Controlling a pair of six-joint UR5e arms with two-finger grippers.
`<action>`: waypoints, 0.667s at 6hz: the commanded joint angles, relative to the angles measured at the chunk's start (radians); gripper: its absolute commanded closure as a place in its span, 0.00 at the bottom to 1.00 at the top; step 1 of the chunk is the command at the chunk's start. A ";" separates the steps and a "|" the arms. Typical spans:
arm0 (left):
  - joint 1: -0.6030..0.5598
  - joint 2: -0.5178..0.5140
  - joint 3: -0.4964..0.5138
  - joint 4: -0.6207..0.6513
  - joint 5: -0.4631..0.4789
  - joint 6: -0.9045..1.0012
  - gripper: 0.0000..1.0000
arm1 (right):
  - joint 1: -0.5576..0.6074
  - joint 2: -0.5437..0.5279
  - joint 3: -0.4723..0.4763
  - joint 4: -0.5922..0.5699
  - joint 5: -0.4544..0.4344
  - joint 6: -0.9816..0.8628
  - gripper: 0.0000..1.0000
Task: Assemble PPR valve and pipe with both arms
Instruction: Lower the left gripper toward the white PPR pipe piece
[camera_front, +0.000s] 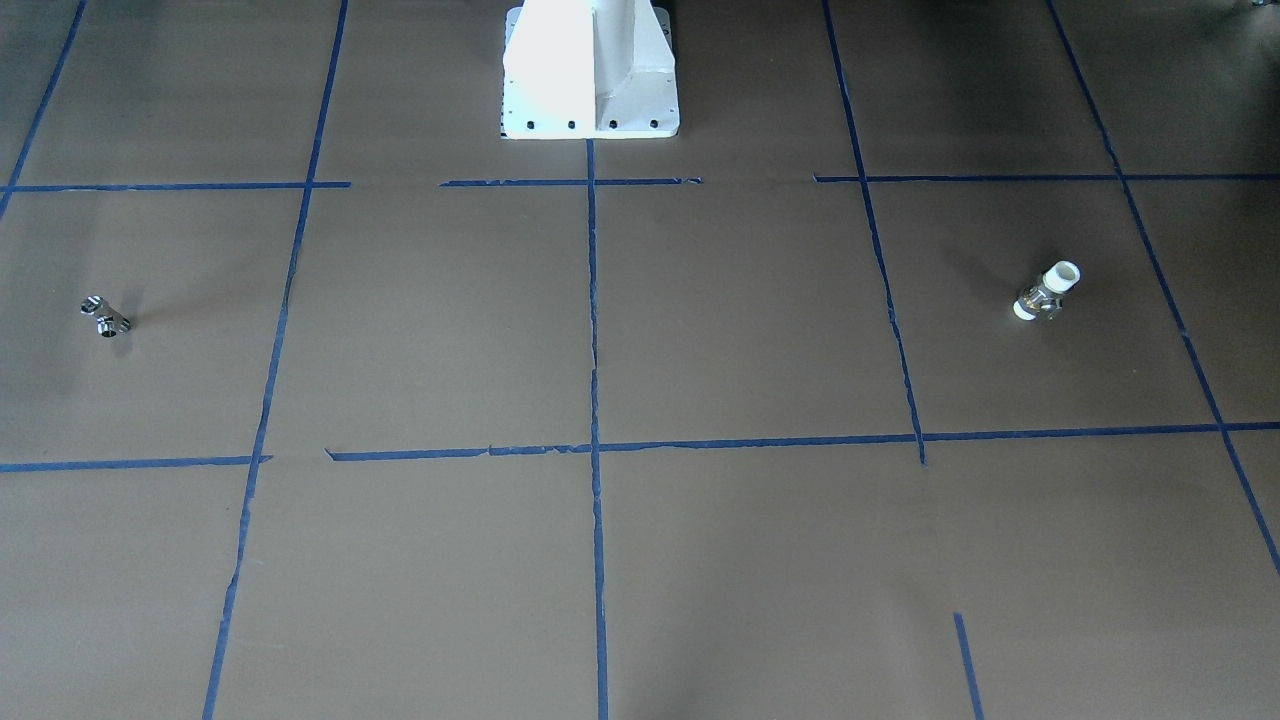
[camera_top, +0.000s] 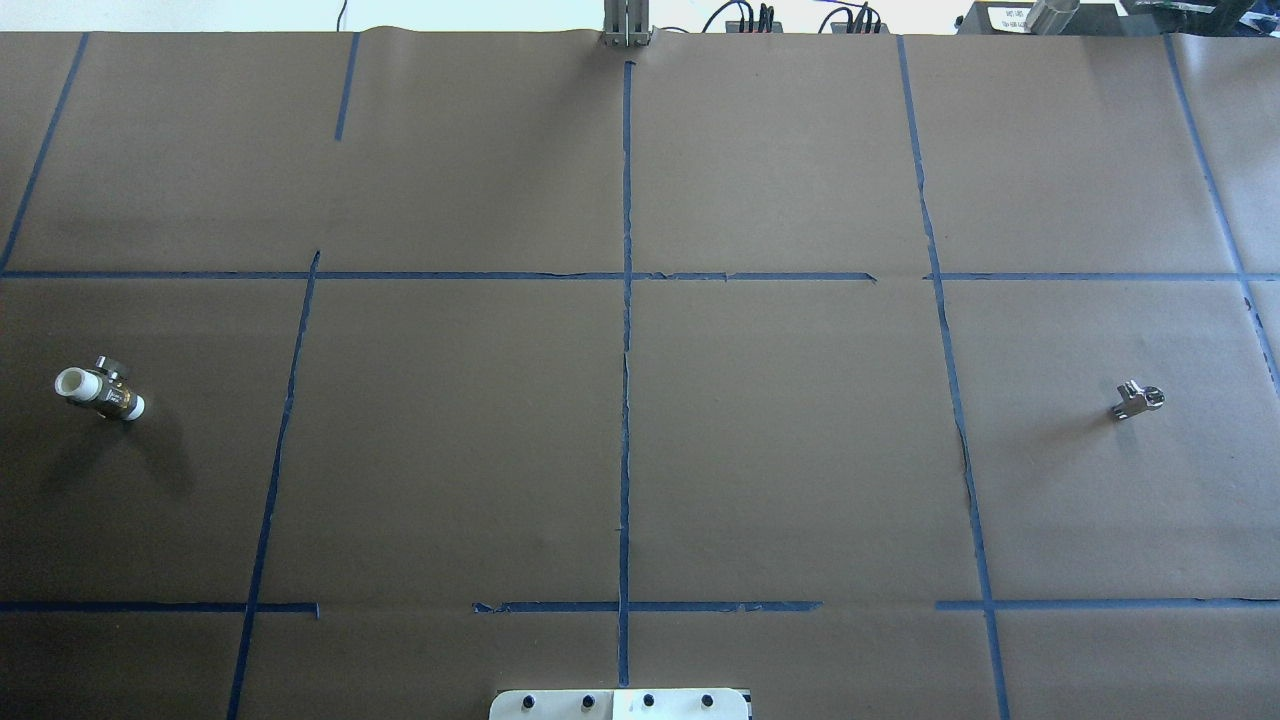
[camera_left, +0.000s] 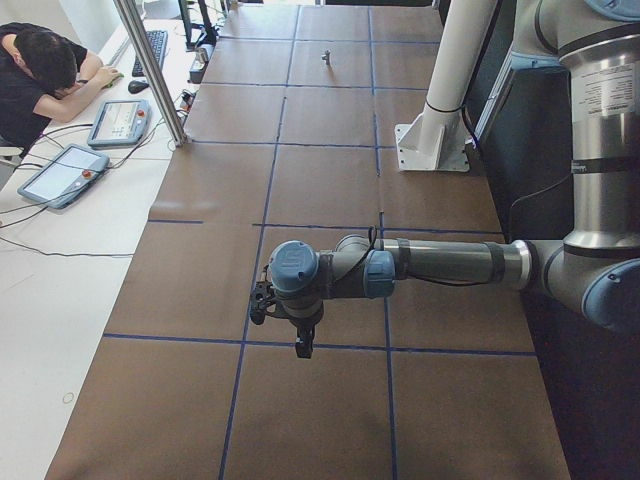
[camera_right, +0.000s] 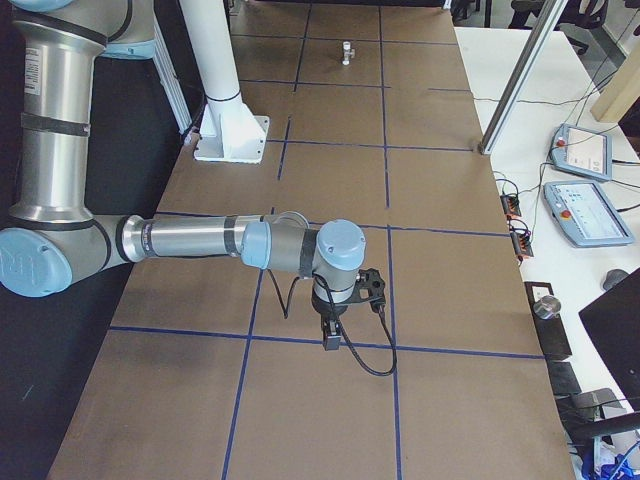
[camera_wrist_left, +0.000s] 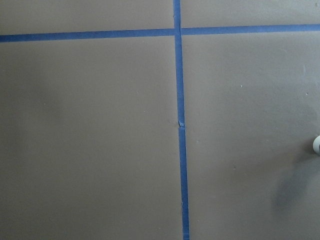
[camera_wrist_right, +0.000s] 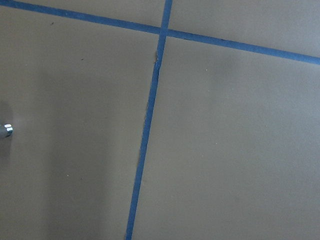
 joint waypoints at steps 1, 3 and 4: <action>0.000 0.006 -0.002 -0.002 0.017 0.002 0.00 | 0.000 0.000 0.000 0.000 0.001 0.000 0.00; 0.009 0.003 -0.013 -0.002 0.018 -0.006 0.00 | 0.000 0.003 0.000 0.002 0.002 -0.003 0.00; 0.009 -0.012 -0.028 -0.003 0.015 -0.010 0.00 | 0.000 0.004 0.005 0.002 -0.001 0.005 0.00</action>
